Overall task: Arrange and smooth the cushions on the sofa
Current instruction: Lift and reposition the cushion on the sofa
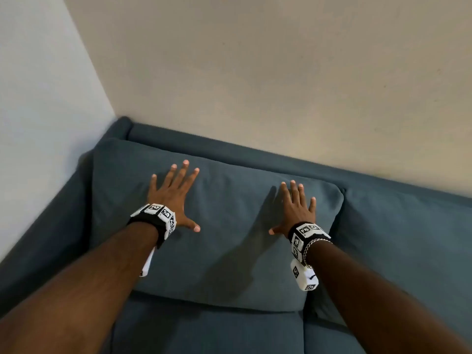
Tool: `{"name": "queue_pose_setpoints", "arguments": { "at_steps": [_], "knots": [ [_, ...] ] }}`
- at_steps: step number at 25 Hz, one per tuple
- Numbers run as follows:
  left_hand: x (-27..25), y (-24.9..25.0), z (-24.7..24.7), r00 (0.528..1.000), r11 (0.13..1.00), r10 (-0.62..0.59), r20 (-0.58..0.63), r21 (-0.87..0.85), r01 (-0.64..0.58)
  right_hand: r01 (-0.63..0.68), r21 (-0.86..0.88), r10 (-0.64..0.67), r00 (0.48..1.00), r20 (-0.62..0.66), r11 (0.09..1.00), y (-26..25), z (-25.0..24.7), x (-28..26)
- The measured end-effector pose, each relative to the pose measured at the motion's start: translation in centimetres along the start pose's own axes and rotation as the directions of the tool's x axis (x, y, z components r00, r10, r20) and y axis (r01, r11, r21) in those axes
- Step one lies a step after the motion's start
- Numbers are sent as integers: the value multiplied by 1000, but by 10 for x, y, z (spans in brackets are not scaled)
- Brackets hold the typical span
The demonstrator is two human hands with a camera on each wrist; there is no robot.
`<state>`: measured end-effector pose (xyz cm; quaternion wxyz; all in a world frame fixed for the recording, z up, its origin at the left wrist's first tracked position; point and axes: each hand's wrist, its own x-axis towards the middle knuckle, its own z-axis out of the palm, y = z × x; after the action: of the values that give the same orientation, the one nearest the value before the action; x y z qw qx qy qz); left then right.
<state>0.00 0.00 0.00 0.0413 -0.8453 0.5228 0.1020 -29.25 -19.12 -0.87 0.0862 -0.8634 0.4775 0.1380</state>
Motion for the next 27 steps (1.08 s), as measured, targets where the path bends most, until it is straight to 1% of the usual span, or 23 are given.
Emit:
{"name": "queue_pose_setpoints", "arguments": {
  "at_steps": [1, 3, 4, 5, 6, 8, 11, 13, 15, 17, 19, 21, 22, 23, 25, 26, 27],
  "knots": [
    [7, -4, 3, 1000, 999, 16, 15, 43, -17, -28, 3, 28, 999, 22, 1000, 1, 4, 5],
    [19, -9, 17, 995, 991, -6, 102, 133, -8, -76, 19, 75, 995, 63, 997, 0, 14, 11],
    [22, -9, 28, 989, 988, -19, 145, 153, -4, -90, 28, 89, 995, 53, 996, -1, 21, 11],
    [23, -3, 39, 986, 987, -31, 161, 161, 4, -86, 15, 86, 996, 26, 996, -4, 26, 8],
    [20, 4, 47, 984, 987, -44, 172, 159, 17, -77, 9, 77, 997, -9, 997, -7, 31, 3],
    [10, 20, 55, 983, 990, -76, 166, 131, 55, -75, 56, 79, 994, -75, 996, -6, 36, -9],
    [-18, 30, 55, 997, 995, -61, 44, 79, 57, -70, 83, 76, 995, -63, 994, -4, 30, -31],
    [-45, 30, 48, 994, 992, -107, -20, 70, 108, -40, 104, 47, 997, -67, 994, -2, 28, -55],
    [-76, 32, 36, 988, 987, -151, -34, 43, 152, 2, 158, 18, 992, -124, 987, 3, 26, -84],
    [-112, 35, 23, 984, 987, -160, -79, -20, 159, 58, 232, -8, 978, -211, 971, 9, 24, -118],
    [-150, 40, 13, 968, 976, -192, -164, -136, 170, 133, 295, -42, 955, -295, 946, 15, 20, -150],
    [-190, 55, 5, 937, 969, -187, -295, -215, 125, 210, 345, -55, 911, -408, 915, 31, 15, -187],
    [-211, 65, -1, 917, 972, -163, -364, -219, 86, 236, 367, -46, 887, -459, 900, 42, 14, -204],
    [-231, 78, -7, 905, 970, -152, -396, -237, 60, 257, 384, -35, 866, -500, 887, 55, 11, -218],
    [-264, 105, -12, 879, 955, -194, -436, -291, 67, 295, 412, -30, 842, -539, 862, 84, 9, -247],
    [-277, 117, -15, 870, 953, -199, -450, -297, 64, 311, 422, -36, 838, -544, 852, 93, 8, -256],
    [-295, 133, -18, 873, 951, -196, -446, -302, 59, 312, 431, -45, 849, -526, 847, 106, 8, -269]
  ]
}}
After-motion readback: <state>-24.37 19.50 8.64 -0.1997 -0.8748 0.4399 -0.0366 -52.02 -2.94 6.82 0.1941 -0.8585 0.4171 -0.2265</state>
